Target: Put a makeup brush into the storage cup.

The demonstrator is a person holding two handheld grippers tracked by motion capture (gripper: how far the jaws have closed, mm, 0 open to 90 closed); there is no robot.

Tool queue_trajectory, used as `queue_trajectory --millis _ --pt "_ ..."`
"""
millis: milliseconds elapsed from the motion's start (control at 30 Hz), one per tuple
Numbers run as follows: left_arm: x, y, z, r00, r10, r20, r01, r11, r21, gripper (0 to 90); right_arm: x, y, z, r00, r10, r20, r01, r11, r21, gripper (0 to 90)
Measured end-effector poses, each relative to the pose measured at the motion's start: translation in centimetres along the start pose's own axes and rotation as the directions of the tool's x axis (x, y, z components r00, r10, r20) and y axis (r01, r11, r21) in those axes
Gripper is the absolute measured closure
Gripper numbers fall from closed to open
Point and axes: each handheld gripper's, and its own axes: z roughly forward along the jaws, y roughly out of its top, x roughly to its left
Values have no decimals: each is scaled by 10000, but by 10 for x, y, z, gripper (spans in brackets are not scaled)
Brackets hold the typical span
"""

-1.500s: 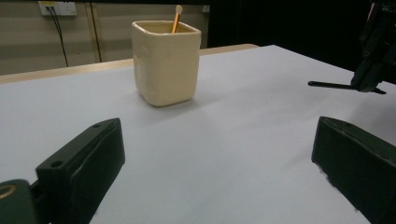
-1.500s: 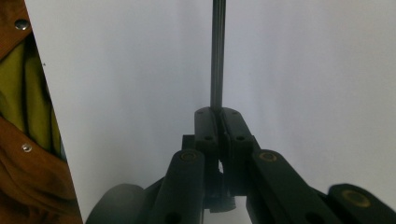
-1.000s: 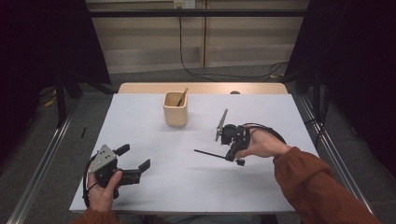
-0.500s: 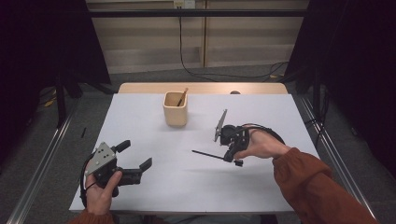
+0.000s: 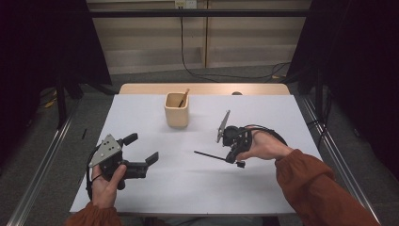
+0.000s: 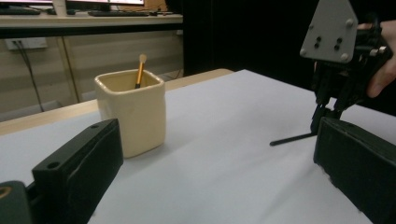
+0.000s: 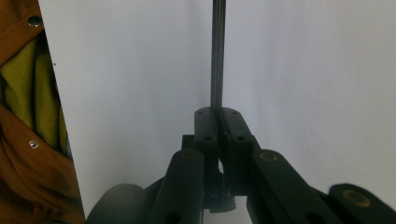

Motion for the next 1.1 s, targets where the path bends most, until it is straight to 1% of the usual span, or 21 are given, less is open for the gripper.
queue_trajectory --millis 33,133,167,200,233,300,367,433,467,500,600,633,700,767,833,900,967,1000,1067,1100 --pt "0 2 1 10000 77 49 -77 10000 -12 11 0 0 0 10000 -8 6 8 10000 -13 863" --pt "0 8 6 9998 73 193 -74 10000 30 11 2 1 1 9999 -173 15 172 9998 62 863" --pt "-1 10 8 9995 149 280 -149 9999 22 11 3 1 2 9998 -173 23 173 9998 49 863" --pt "-2 11 10 9994 99 325 -99 9999 -18 11 3 2 2 9997 -233 -10 233 9997 115 863" --pt "-3 13 11 9991 182 385 -183 9998 13 11 3 2 2 9996 -287 4 287 9996 83 863" --pt "-5 17 15 9981 256 568 -256 9997 -10 11 3 3 2 9998 -222 6 222 9997 45 863" --pt "-6 19 20 9969 353 709 -363 9992 136 16 3 3 2 9997 -250 4 250 9997 46 863" --pt "-9 18 24 9965 299 787 -312 9994 152 17 3 3 2 9997 -224 22 224 9997 51 863" --pt "-10 18 27 9952 349 917 -377 9989 287 17 4 2 2 9999 -132 27 132 9999 14 863" --pt "-12 17 29 9944 355 991 -389 9987 329 17 4 2 2 9998 -212 35 212 9998 -22 863" --pt "-16 16 35 9918 414 1206 -466 9981 405 18 5 2 1 9999 -165 19 165 9999 44 863" --pt "-18 17 37 9910 469 1253 -524 9978 409 18 6 2 0 9999 -154 21 154 9999 23 863" --pt "-20 19 39 9909 586 1209 -639 9971 405 18 7 2 0 9997 -225 -10 225 9997 46 863" --pt "-21 22 42 9888 490 1412 -579 9965 603 14 7 3 1 9995 -312 -27 312 9995 51 863" --pt "-23 24 44 9879 647 1408 -745 9951 652 16 7 3 2 9997 -254 -41 254 9997 2 863" --pt "-23 27 47 9865 674 1496 -784 9945 696 18 4 4 3 9998 -182 -75 182 9998 -15 863" --pt "-24 29 52 9833 724 1668 -859 9935 749 18 3 4 4 9996 -283 -81 283 9996 -72 863" --pt "-25 30 54 9818 721 1756 -864 9934 753 18 3 4 4 9992 -383 -109 383 9992 -65 863" --pt "-26 31 59 9801 592 1896 -750 9942 776 18 4 5 5 9993 -346 -133 346 9994 -31 863" --pt "-26 32 61 9787 598 1965 -773 9936 827 18 5 5 5 9993 -346 -123 345 9994 -47 863"
